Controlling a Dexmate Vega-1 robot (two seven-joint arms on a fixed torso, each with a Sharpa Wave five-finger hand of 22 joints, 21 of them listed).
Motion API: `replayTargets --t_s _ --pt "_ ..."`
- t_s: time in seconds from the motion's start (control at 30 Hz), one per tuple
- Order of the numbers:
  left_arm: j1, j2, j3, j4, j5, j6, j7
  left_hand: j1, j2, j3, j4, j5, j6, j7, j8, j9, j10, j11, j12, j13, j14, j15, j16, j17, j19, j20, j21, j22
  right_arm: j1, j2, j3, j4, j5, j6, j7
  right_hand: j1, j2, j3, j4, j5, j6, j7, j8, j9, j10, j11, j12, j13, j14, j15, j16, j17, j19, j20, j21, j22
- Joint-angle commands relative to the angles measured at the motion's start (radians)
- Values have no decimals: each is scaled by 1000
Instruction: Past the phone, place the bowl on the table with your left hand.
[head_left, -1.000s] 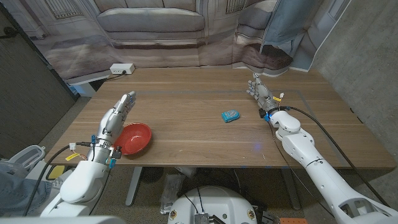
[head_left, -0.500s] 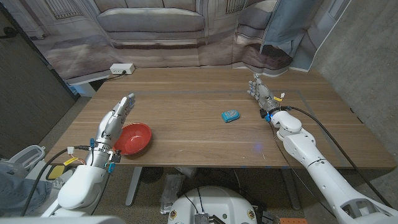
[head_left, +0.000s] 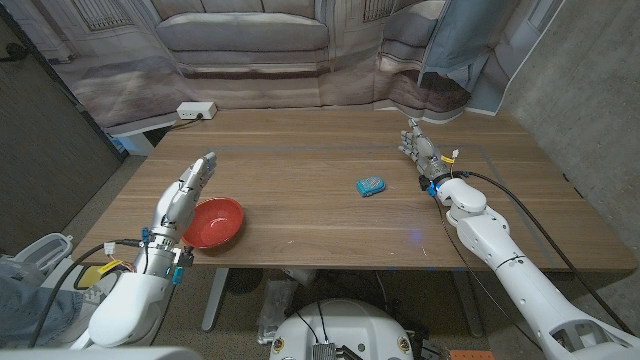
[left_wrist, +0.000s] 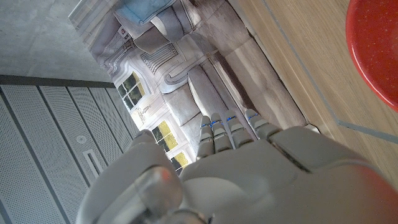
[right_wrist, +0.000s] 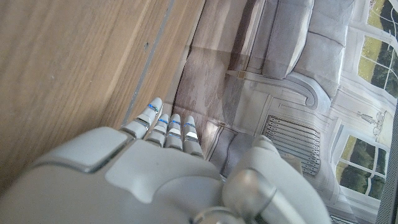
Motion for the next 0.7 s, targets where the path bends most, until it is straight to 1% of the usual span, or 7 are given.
replayTargets --t_s 0.03,0.4,0.6,0.7 --pt "44 -40 -23 -37 61 11 22 15 -2 -3 1 -1 6 1 -4 4 11 -1 -5 3 10 3 -1 1 8 -40 -1 5 -3 2 -2 -7 -2 1 -5 4 8 -6 0 -2 4 -1 6 2 6 3 -2 2 5 4 -3 3 6 -39 -1 3" --pt "80 -85 -35 -49 112 -8 42 17 -1 -5 0 -1 10 0 -4 4 15 0 -5 3 12 3 -1 1 11 -41 -2 5 -11 -6 1 -25 1 3 -10 4 9 -7 -1 -2 3 0 6 2 5 4 -3 2 5 3 -3 4 7 -39 -4 3" --pt "97 -110 -43 -58 144 -12 58 19 -1 -5 0 -1 11 0 -5 4 19 -4 -5 3 14 1 -2 1 12 -41 -2 5 -7 -5 -3 -21 0 2 -10 4 9 -8 -1 -2 3 0 6 3 6 4 -3 2 6 3 -3 4 8 -38 -5 3" --pt "104 -118 -48 -61 151 -13 59 19 -1 -6 -1 -1 12 0 -5 4 21 -3 -5 3 15 1 -2 1 12 -41 -3 5 -5 -1 -4 -18 2 7 -9 4 9 -8 -2 -2 5 0 7 2 7 3 -2 2 6 -2 -3 3 9 -39 -6 3"
